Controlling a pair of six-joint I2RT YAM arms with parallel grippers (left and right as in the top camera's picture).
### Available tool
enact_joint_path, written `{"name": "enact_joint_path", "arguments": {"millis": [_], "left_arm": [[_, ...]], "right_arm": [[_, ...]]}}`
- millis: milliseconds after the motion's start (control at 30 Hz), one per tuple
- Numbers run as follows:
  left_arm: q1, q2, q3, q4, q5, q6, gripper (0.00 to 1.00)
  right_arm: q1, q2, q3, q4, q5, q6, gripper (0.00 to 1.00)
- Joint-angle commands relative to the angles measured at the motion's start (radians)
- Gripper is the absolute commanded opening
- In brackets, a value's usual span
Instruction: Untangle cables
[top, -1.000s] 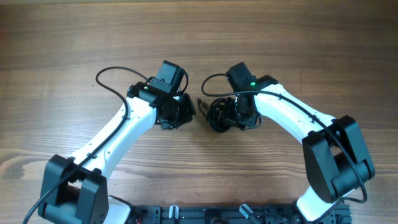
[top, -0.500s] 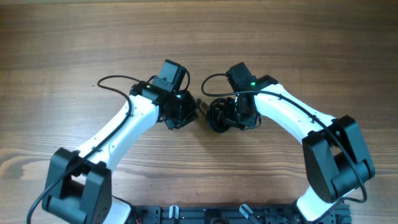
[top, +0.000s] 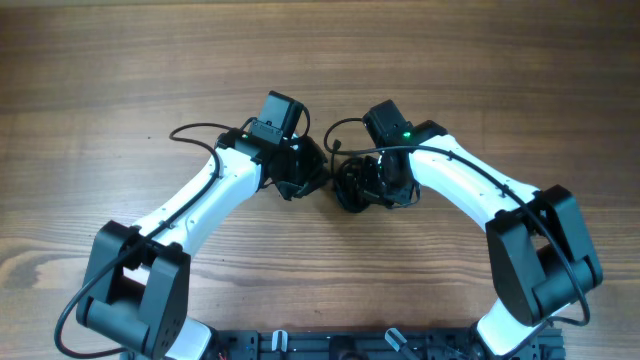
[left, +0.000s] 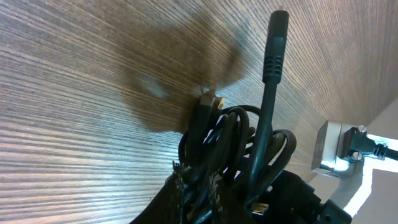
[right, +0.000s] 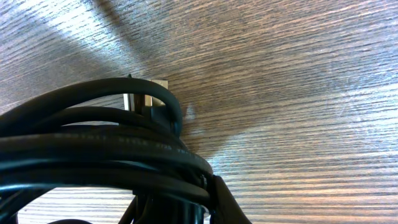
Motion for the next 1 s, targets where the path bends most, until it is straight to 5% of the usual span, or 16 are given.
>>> {"name": "enact_joint_path", "arguments": {"millis": [0,967], "left_arm": [[-0.005,0.023,-0.009,-0.008,0.038,-0.021,0.17],[-0.005,0.028,-0.016,-0.064,0.112,-0.064,0.20]], "right_arm": [[-0.001,0.015,0.021,0.004,-0.020,0.011,0.05],[-0.001,0.015,0.021,0.007,-0.021,0.011,0.05]]}}
